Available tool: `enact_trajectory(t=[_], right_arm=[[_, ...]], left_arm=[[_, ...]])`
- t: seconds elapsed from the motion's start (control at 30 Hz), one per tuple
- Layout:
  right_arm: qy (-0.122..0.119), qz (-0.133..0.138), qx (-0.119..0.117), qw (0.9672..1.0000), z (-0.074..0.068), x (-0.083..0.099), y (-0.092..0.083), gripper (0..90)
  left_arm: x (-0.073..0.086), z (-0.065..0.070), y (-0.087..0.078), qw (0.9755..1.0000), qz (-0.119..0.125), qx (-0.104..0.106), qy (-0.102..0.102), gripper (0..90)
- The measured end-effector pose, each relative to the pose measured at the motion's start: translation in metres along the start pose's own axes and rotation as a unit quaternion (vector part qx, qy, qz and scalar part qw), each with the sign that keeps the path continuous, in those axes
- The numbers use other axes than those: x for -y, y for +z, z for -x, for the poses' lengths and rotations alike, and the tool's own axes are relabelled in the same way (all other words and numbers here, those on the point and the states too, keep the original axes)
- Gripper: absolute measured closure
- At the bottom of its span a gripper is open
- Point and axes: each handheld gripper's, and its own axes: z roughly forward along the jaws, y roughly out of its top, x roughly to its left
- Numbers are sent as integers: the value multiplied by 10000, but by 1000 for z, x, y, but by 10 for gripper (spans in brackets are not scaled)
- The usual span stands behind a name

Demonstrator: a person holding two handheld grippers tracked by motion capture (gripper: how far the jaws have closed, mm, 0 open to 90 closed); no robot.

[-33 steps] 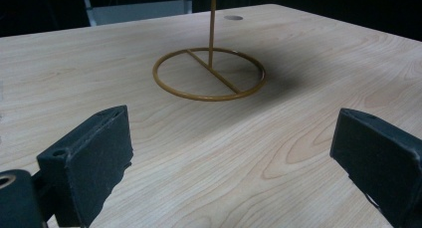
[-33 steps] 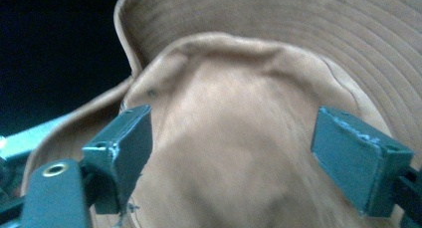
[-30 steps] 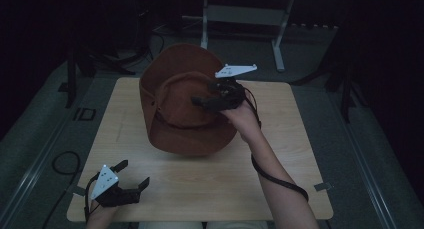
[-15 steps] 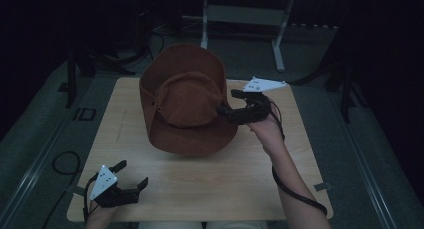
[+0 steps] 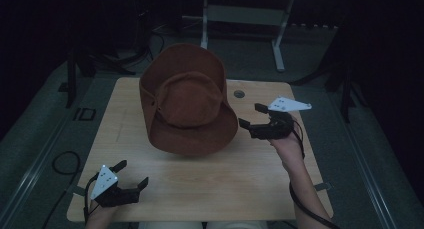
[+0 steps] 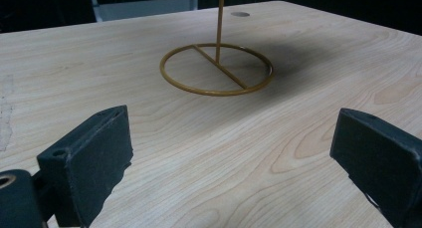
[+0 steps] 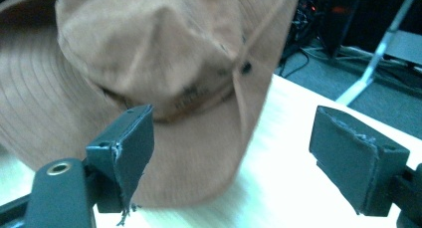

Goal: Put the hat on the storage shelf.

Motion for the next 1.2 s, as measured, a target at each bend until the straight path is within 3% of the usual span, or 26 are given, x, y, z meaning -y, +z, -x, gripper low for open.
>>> enact_trajectory(t=[0.37,0.7,0.87,1.2], right_arm=[[219,-68,279,9993,17,55,-28,176],[541,-271,592,9964,32,115,-39,176],[628,-497,726,9941,36,144,-40,176],[608,-379,1147,9908,36,175,-55,176]], left_arm=[[1,-1,1,10000,2,-41,-40,37],[1,-1,2,10000,-19,-24,-54,37],[1,-1,2,10000,-8,-33,-61,37],[1,-1,2,10000,-14,-13,-52,37]])
